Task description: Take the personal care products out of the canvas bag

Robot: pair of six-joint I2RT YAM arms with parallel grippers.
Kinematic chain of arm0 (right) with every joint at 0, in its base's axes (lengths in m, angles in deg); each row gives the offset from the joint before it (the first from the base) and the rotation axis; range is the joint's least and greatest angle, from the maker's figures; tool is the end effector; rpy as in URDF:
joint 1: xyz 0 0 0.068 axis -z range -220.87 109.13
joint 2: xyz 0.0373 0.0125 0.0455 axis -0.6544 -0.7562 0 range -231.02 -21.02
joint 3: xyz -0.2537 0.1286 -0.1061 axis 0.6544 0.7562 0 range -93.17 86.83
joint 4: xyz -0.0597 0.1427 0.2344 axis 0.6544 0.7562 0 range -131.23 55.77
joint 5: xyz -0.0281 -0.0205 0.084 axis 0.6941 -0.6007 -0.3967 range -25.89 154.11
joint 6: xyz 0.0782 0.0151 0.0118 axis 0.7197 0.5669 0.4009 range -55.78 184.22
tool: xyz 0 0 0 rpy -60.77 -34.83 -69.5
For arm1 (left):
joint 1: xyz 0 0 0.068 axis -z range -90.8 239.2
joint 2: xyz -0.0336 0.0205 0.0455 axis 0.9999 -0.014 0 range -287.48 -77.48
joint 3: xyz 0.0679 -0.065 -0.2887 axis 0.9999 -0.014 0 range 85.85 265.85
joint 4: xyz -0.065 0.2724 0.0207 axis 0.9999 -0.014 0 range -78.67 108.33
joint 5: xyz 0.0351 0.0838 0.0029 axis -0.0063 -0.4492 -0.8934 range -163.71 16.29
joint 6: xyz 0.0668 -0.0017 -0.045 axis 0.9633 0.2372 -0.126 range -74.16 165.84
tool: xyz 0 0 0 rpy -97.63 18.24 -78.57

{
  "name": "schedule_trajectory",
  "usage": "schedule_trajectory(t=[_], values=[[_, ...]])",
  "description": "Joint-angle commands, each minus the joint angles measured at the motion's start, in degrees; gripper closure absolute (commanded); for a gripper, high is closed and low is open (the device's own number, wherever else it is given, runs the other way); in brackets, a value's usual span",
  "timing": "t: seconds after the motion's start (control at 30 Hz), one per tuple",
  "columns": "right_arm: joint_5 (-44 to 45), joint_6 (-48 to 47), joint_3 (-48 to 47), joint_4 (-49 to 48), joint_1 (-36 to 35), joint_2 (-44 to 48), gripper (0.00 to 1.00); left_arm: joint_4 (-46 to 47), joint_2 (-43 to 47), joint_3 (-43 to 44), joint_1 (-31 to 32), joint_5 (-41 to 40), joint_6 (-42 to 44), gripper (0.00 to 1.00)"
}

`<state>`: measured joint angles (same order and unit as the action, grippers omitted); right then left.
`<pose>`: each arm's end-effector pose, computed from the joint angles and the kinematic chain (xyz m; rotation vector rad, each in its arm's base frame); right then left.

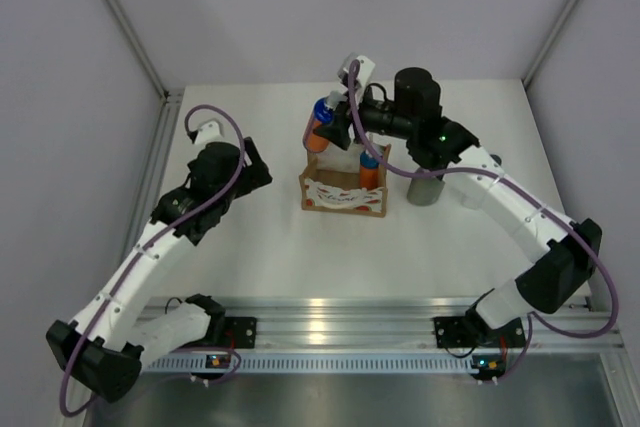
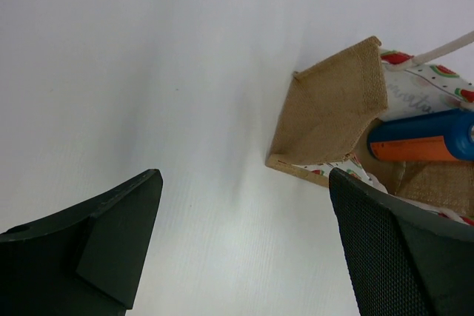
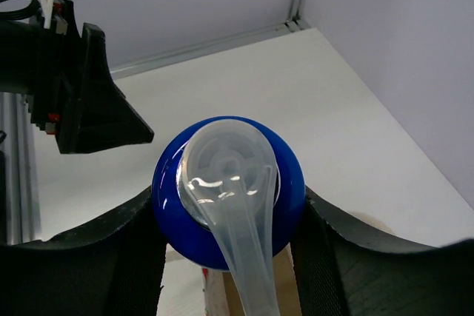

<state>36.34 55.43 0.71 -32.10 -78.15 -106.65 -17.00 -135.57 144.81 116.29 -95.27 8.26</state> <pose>0.2959 0.2660 0.4502 -1.0147 1.4473 0.7798 0.2276 -0.0877 0.3499 -0.4065 2.0967 -0.2567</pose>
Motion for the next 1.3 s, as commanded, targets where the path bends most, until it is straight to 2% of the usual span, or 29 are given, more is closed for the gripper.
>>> schedule_trajectory(t=[0.0, 0.13, 0.4, 0.57, 0.77, 0.9, 1.13, 1.2, 1.23, 1.27], values=[[-4.22, 1.5, -6.77, -3.68, -3.5, 0.46, 1.0, -4.12, 4.02, 3.18, -0.37, -5.94, 0.49, 0.02], [-2.73, 1.85, -9.93, -4.81, -6.75, -4.71, 1.0, -7.38, 8.15, 4.23, -0.37, -8.49, 1.63, 0.02], [-0.53, 5.02, -12.83, -14.74, -11.5, -14.82, 1.0, -9.84, 18.87, 5.03, -0.37, -4.37, 5.76, 0.02], [-0.97, 4.84, -17.22, -16.68, -13.08, -23.44, 1.0, -11.95, 21.87, 4.94, -0.37, -5.68, 8.31, 0.02], [-2.55, 4.49, -17.23, -22.13, -13.79, -31.44, 1.0, -12.04, 25.3, 3.62, -0.37, -9.02, 12.18, 0.02], [-1.85, 2.74, -18.81, -21.34, -14.23, -36.71, 1.0, -12.04, 26.44, 2.3, -0.37, -10.43, 13.67, 0.02], [0.08, 0.8, -17.76, -20.55, -14.93, -39.53, 1.0, -11.78, 27.76, -0.77, -0.37, -10.96, 12.89, 0.02], [0.88, 0.19, -16.88, -20.55, -15.19, -39.36, 0.97, -11.86, 27.94, -1.3, -0.29, -10.61, 12.54, 0.02], [0.79, -0.08, -15.84, -20.73, -15.19, -39.27, 0.89, -11.87, 28.11, -1.48, -0.37, -10.52, 12.45, 0.02], [0.79, -0.43, -15.13, -21.25, -15.37, -38.92, 0.87, -11.87, 28.2, -1.65, -0.37, -10.52, 12.27, 0.02]])
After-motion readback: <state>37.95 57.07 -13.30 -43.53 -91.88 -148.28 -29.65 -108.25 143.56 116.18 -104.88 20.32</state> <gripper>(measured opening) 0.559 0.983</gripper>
